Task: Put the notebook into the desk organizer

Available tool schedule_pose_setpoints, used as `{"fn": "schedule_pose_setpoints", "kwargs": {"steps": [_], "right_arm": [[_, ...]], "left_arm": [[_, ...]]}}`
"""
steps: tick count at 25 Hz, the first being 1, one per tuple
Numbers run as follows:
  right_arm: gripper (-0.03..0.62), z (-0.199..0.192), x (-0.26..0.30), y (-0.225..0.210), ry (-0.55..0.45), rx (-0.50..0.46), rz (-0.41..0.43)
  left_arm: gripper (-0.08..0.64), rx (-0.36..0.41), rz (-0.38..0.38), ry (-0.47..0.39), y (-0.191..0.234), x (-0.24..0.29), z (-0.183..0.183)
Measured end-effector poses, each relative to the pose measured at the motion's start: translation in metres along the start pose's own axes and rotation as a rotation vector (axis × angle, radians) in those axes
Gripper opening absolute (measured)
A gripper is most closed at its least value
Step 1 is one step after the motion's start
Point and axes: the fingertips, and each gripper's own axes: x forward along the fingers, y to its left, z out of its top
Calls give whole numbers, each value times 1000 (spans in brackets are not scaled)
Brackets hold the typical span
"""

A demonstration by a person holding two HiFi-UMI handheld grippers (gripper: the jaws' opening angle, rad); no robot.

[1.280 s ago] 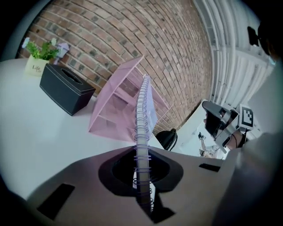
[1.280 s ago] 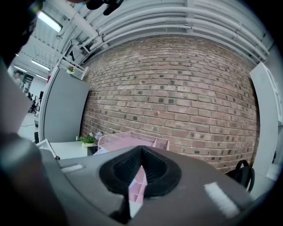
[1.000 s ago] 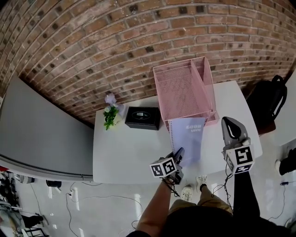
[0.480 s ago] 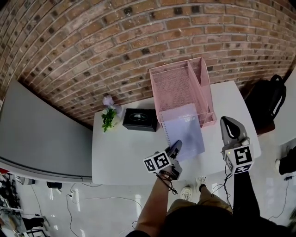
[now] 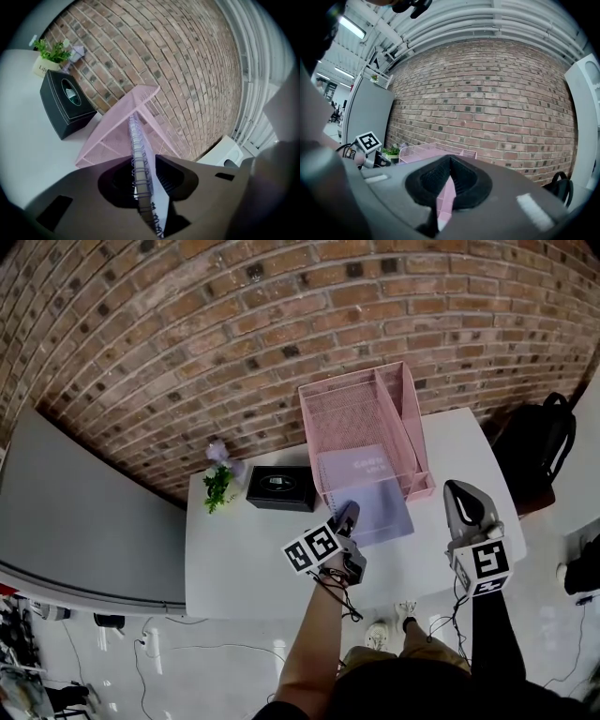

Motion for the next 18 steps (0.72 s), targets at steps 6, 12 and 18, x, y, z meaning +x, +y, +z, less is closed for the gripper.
{"fn": "schedule_pose_setpoints", "kwargs": {"steps": [6, 12, 18], "right_arm": [[0, -2, 2, 9, 1, 1, 17], [0, 3, 4, 13, -11, 0, 27], [0, 5, 7, 20, -12, -15, 47]], "left_arm": [[218, 27, 124, -41, 11, 12, 13], [307, 203, 306, -30, 31, 1, 14], [325, 283, 312, -9, 35, -5, 10]]}}
